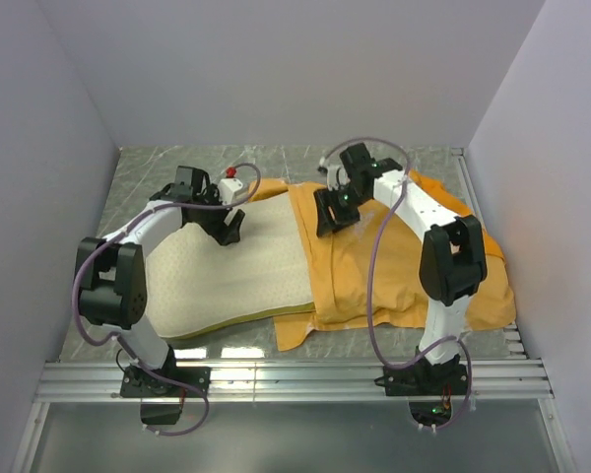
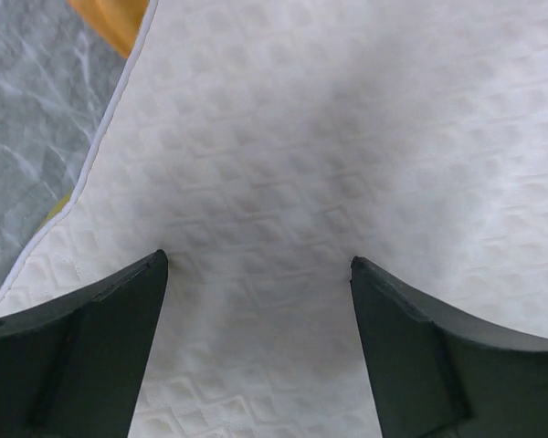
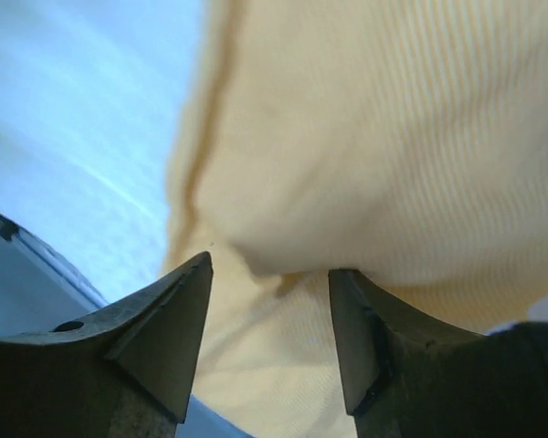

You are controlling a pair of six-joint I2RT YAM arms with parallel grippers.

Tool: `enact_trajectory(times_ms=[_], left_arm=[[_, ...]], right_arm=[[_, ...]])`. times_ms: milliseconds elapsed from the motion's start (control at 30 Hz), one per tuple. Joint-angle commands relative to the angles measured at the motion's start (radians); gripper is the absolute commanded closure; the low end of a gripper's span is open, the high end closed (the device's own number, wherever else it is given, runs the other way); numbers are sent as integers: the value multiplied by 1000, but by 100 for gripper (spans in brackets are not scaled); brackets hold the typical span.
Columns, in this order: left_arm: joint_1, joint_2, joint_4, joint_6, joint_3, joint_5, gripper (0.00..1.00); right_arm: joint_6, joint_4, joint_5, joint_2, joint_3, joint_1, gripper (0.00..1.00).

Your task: Put the pillow into the pillowcase

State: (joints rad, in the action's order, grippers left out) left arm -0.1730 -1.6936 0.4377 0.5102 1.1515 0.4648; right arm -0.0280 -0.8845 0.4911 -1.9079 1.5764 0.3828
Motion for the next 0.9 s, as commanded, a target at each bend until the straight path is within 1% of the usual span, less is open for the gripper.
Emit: enact_trajectory(times_ms=[0,33,67,133,200,267,400,467,500,533,600,700,867], left_arm=[[6,40,27,-37,63,133,12],[10,37,22,-57,86,147,11],[15,29,-6,-109,120,143,9],[26,8,-16,-128,157,124,7],[26,-50,21,-90,216,107,6],[33,-112,27,-73,241,98,6],[58,-205,67,-55,299,138,6],[58,-216,47,-71,297,152,5],[58,-209,27,-78,275,162,5],[58,-193,-3,-84,263,167,4],[59,-175,-25,-98,240,170,3],[69,-156,-8,-88,238,179,3],[89,-147,47,-61,237,175,2]], right_arm=[[19,87,23,67,175,-2,36],[25,94,-9,55,250,-1,26],[26,102,-26,40,287,1,25],[53,110,-49,-23,387,2,24],[45,113,-81,-87,463,8,24],[37,127,-124,-127,505,14,24],[57,188,-155,-242,623,24,24],[88,240,-170,-269,632,31,24],[112,295,-166,-292,632,34,23],[122,321,-164,-304,634,45,20],[138,379,-183,-351,643,56,18],[123,417,-223,-426,689,86,17],[135,478,-233,-517,720,114,17]])
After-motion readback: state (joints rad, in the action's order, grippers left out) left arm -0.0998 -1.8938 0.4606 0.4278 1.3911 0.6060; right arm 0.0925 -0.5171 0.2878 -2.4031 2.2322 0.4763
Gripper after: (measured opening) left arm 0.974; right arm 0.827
